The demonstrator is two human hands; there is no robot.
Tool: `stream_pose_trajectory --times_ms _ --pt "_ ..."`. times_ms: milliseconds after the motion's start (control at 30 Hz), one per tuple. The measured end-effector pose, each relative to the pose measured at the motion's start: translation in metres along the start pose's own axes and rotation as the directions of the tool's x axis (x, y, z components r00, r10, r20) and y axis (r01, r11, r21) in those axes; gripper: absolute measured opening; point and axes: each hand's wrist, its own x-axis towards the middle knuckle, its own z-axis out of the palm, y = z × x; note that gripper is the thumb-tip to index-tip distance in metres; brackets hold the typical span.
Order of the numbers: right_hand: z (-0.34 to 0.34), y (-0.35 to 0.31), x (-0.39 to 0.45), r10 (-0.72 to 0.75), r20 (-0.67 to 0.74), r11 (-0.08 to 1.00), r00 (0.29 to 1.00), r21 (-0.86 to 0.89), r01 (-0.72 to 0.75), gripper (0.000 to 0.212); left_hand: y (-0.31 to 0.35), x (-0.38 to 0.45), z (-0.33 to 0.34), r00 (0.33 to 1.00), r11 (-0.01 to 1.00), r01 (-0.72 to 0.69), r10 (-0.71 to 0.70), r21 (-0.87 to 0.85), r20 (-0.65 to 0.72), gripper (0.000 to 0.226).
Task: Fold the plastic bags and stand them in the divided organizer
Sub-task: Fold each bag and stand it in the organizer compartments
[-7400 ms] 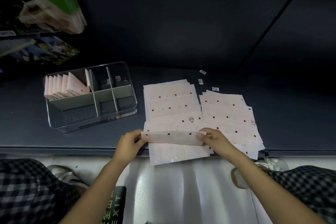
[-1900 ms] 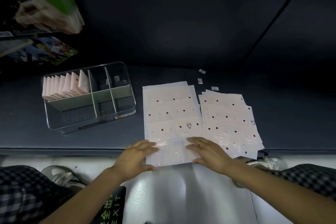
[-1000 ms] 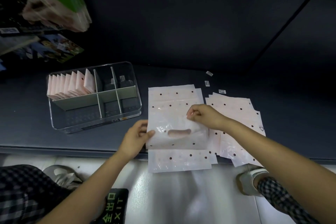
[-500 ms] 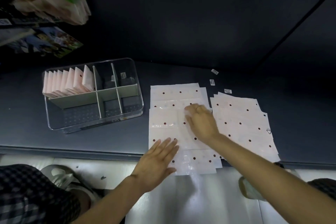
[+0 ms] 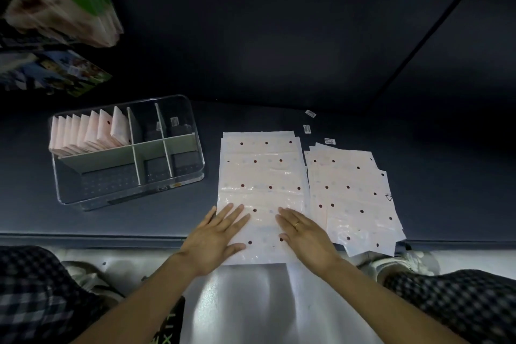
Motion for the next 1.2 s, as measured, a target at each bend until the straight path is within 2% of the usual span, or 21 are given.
stream_pose_trajectory --times_ms 200,267,333,433,533,667,733,767,833,900,933,1000,1067,1133,1200 --pt "-0.014 0.004 0.012 0.042 0.041 0.999 0.998 -0.011 -0.042 0.062 -0.004 0.001 -0.011 0.993 0.966 0.080 -0.099 -0.246 -0.066 0.060" --pt "-0.021 0.006 0.017 0.061 0.088 0.996 0.994 0.059 -0.066 0.050 -0.005 0.000 -0.015 0.986 0.936 0.108 -0.143 -0.335 -0.081 0.058" --pt "-0.022 0.014 0.020 0.113 0.131 0.970 0.985 0.199 -0.138 0.029 -0.007 -0.001 -0.021 0.971 0.895 0.147 -0.212 -0.420 -0.113 0.057" --pt "-0.036 0.024 0.023 0.165 0.178 0.877 0.970 0.424 -0.227 0.022 -0.011 -0.001 -0.032 0.937 0.831 0.200 -0.318 -0.519 -0.147 0.056" --pt "-0.053 0.032 0.024 0.157 0.271 0.745 0.950 0.599 -0.294 0.018 -0.015 -0.002 -0.041 0.921 0.759 0.244 -0.377 -0.604 -0.102 0.044" --pt "-0.069 0.039 0.032 0.156 0.376 0.589 0.913 0.707 -0.392 0.019 -0.015 -0.002 -0.043 0.918 0.627 0.204 -0.389 -0.751 -0.075 0.024" --pt "-0.071 0.041 0.039 0.193 0.376 0.617 0.906 0.672 -0.411 0.015 -0.012 0.000 -0.043 0.899 0.560 0.208 -0.432 -0.802 -0.068 0.029" --pt "-0.069 0.042 0.043 0.225 0.362 0.695 0.904 0.591 -0.410 0.018 -0.010 0.000 -0.043 0.883 0.543 0.216 -0.463 -0.811 -0.074 0.036" --pt "-0.065 0.040 0.050 0.266 0.330 0.857 0.906 0.349 -0.379 0.036 -0.007 0.001 -0.041 0.828 0.612 0.249 -0.536 -0.751 -0.162 0.051" --pt "-0.060 0.035 0.058 0.264 0.284 0.911 0.922 0.240 -0.335 0.047 -0.001 0.000 -0.040 0.762 0.746 0.277 -0.554 -0.605 -0.335 0.055" --pt "-0.057 0.031 0.062 0.254 0.266 0.919 0.930 0.233 -0.318 0.049 0.003 -0.001 -0.039 0.757 0.811 0.258 -0.507 -0.524 -0.412 0.051" --pt "-0.051 0.022 0.072 0.213 0.260 0.932 0.942 0.235 -0.276 0.051 0.011 -0.002 -0.037 0.823 0.912 0.165 -0.337 -0.376 -0.457 0.039" --pt "-0.044 0.013 0.081 0.191 0.292 0.934 0.937 0.241 -0.265 0.053 0.019 -0.002 -0.031 0.905 0.962 0.060 -0.165 -0.266 -0.393 0.036" --pt "-0.038 0.007 0.088 0.186 0.323 0.931 0.928 0.244 -0.272 0.053 0.024 -0.002 -0.022 0.955 0.979 0.023 -0.082 -0.203 -0.286 0.043" --pt "-0.033 0.006 0.094 0.205 0.351 0.922 0.914 0.244 -0.301 0.052 0.025 -0.001 -0.013 0.979 0.989 0.031 -0.060 -0.146 -0.195 0.051"
